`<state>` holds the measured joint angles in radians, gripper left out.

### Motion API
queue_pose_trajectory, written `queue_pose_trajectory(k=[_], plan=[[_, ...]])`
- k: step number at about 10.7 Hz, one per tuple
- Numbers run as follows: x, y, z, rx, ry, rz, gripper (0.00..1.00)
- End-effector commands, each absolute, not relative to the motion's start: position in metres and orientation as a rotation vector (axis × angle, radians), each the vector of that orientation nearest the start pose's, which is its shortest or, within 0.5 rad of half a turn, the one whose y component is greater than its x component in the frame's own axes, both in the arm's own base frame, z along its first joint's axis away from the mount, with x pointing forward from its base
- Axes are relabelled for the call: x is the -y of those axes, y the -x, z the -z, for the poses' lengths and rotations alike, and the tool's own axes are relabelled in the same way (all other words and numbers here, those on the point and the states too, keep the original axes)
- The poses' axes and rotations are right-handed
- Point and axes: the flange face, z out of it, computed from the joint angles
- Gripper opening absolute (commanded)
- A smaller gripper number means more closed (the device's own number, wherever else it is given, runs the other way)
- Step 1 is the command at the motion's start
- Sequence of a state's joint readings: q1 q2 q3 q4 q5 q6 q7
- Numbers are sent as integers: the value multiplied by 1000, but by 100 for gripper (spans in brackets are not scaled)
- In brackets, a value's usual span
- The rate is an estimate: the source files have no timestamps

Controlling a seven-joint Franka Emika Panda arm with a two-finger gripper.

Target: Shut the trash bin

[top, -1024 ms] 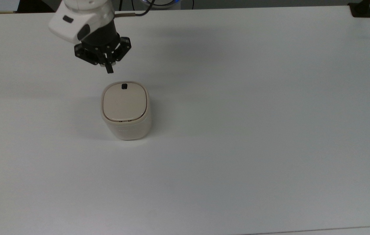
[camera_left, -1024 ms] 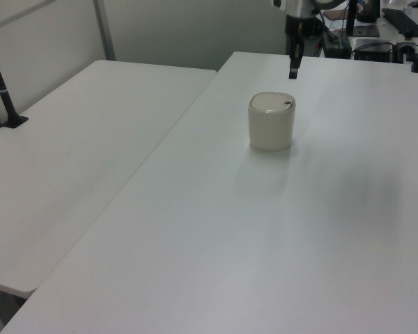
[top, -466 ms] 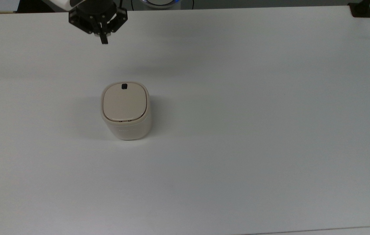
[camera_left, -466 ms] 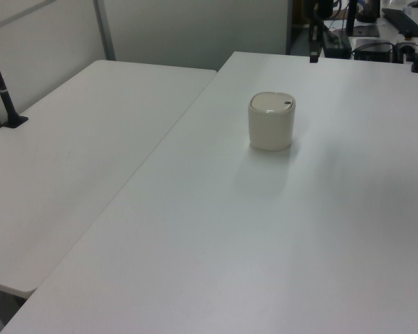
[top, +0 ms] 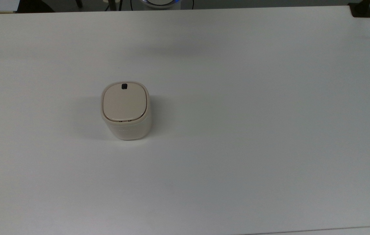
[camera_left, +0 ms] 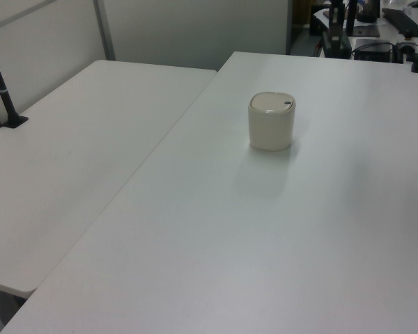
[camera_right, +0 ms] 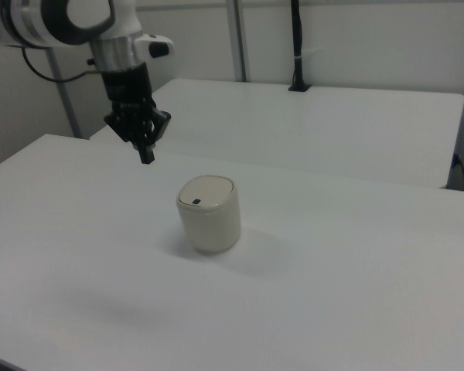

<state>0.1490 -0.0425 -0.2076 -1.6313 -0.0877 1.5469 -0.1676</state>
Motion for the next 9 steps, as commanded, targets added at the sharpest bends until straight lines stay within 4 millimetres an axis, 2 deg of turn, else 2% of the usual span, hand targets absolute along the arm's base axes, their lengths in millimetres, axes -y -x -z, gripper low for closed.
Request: queue_pose_trajectory(k=[1, 2, 4, 6, 9], plan=[[45, -509, -632, 131, 3204, -116, 81], [47, -508, -635, 138, 3207, -109, 100], [55, -507, -636, 113, 3205, -105, 100], [73, -506, -642, 67, 3193, -71, 100], [86, -505, -645, 187, 3153, -57, 100]])
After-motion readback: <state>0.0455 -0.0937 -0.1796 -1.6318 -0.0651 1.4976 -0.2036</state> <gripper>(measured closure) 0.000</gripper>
